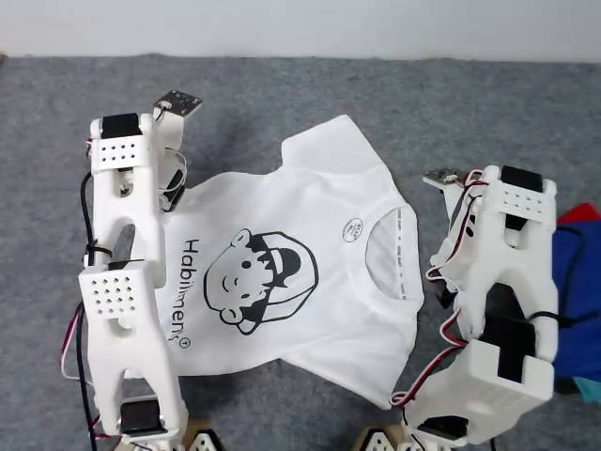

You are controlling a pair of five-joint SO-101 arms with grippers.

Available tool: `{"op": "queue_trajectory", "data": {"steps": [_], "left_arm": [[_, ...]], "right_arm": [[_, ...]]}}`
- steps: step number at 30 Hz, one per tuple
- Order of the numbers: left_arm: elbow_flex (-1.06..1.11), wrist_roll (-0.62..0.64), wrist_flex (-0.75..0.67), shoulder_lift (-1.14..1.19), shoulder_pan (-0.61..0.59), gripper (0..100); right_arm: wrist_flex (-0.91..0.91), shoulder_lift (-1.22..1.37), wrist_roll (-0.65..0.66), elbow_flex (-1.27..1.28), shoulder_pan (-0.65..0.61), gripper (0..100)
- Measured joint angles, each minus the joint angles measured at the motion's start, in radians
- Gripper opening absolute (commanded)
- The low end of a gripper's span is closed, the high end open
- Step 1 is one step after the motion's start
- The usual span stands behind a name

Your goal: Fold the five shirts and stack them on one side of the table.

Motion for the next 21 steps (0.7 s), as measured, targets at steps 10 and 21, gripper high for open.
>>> {"op": "queue_trajectory", "data": {"steps": [10,21], "left_arm": [[-0.11,0.002,0.0,0.0,-0.012,1],[-0.292,0.095,-0.124,0.0,-0.097,17]], "right_arm": [[0.029,0.0,0.0,0.0,0.0,50.0],[0.041,0.0,0.0,0.0,0.0,50.0]]}}
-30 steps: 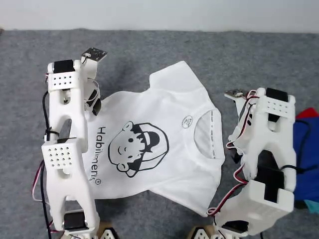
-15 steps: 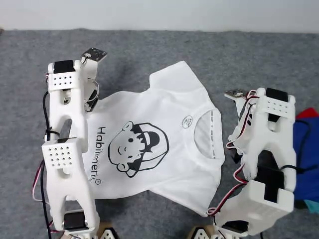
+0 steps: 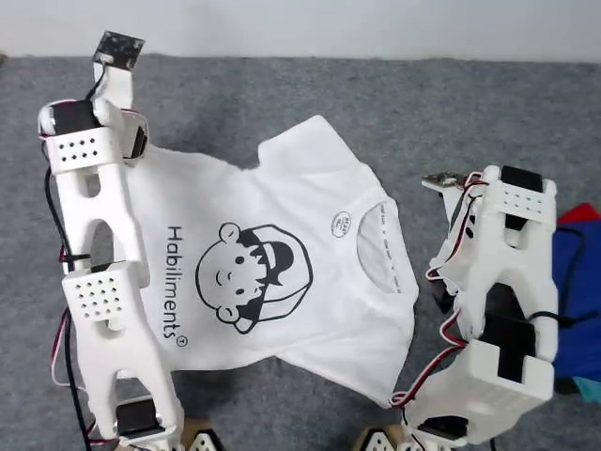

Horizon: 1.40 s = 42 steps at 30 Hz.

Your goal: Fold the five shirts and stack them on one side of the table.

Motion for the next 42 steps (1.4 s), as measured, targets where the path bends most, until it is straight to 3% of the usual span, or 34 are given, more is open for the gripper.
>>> {"op": "queue_trajectory", "data": {"steps": [12,20,27,31,37,42], "left_arm": [[0.0,0.002,0.02,0.0,-0.012,19],[0.02,0.0,0.124,-0.031,-0.069,19],[0.356,-0.141,0.127,-0.331,-0.087,19],[0.624,-0.21,0.127,-0.571,-0.087,19],[0.93,-0.229,0.127,-0.827,-0.087,19],[1.076,-0.229,0.127,-0.934,-0.087,19]], "right_arm": [[0.032,-0.002,0.018,0.0,-0.014,50.0],[0.043,-0.201,0.114,0.017,-0.21,50.0],[0.044,-0.488,0.118,0.319,-0.603,47.7],[0.044,-0.66,0.118,0.519,-0.77,32.3],[0.044,-0.853,0.117,0.612,-0.815,12.1],[0.044,-0.853,0.144,0.637,-0.822,18.8]]}}
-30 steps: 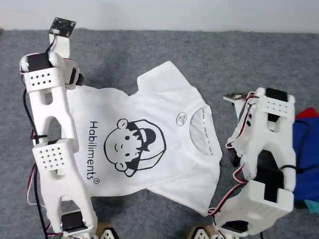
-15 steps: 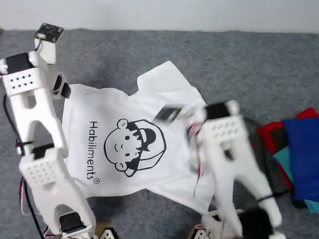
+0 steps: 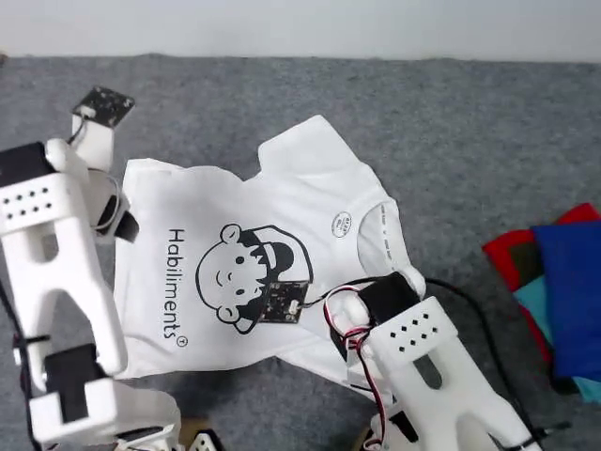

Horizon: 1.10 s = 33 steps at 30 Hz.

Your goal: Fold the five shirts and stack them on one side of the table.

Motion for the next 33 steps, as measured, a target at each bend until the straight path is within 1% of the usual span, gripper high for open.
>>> {"op": "queue_trajectory", "data": {"steps": [3,9,12,16,18,24,28,33], "left_arm": [[0.061,0.0,0.0,-0.054,0.0,19],[0.129,0.0,0.0,-0.14,0.0,19],[0.129,0.009,0.0,-0.153,-0.009,19],[0.132,0.086,-0.02,-0.141,-0.058,19],[0.132,0.104,-0.023,-0.114,-0.078,19],[0.132,0.117,-0.023,-0.092,-0.161,19],[0.132,0.117,-0.023,-0.092,-0.241,19],[0.132,0.117,-0.023,-0.092,-0.308,19]], "right_arm": [[0.0,0.04,0.008,0.0,0.0,24.7],[-0.04,0.126,0.011,0.048,-0.011,23.4],[-0.054,0.164,0.011,0.068,-0.084,23.4],[-0.06,0.204,0.011,0.068,-0.224,23.4],[-0.075,0.227,0.012,0.071,-0.279,23.4],[-0.167,0.348,-0.005,0.071,-0.295,23.4],[-0.232,0.439,-0.005,0.071,-0.278,23.4],[-0.272,0.497,-0.005,0.071,-0.281,23.4]]}}
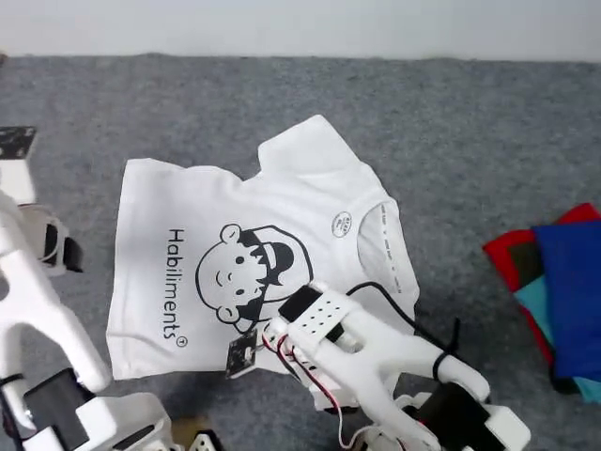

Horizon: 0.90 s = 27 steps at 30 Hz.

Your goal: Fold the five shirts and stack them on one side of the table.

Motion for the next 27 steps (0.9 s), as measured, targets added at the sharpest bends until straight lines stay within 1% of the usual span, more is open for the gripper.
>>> {"op": "queue_trajectory", "data": {"steps": [5,10,14,16,21,24,27], "left_arm": [[0.0,-0.032,0.018,0.0,-0.014,19],[0.0,-0.035,0.02,0.0,-0.023,19],[0.0,-0.035,0.02,0.0,-0.021,19],[0.0,-0.035,0.02,0.0,-0.023,19],[0.0,-0.035,0.02,0.0,-0.023,19],[0.0,-0.035,0.02,0.0,-0.023,19],[0.0,-0.037,0.02,0.0,-0.023,19]], "right_arm": [[-0.04,0.011,0.002,0.0,0.064,23.4],[-0.074,0.012,0.074,0.0,0.153,23.4],[-0.091,0.012,0.084,0.0,0.198,23.2],[-0.091,0.012,0.084,0.0,0.199,19.9],[-0.117,0.012,0.084,0.0,0.199,0.8],[-0.14,0.012,0.084,0.0,0.199,2.7],[-0.144,0.012,0.084,0.0,0.199,1.3]]}}
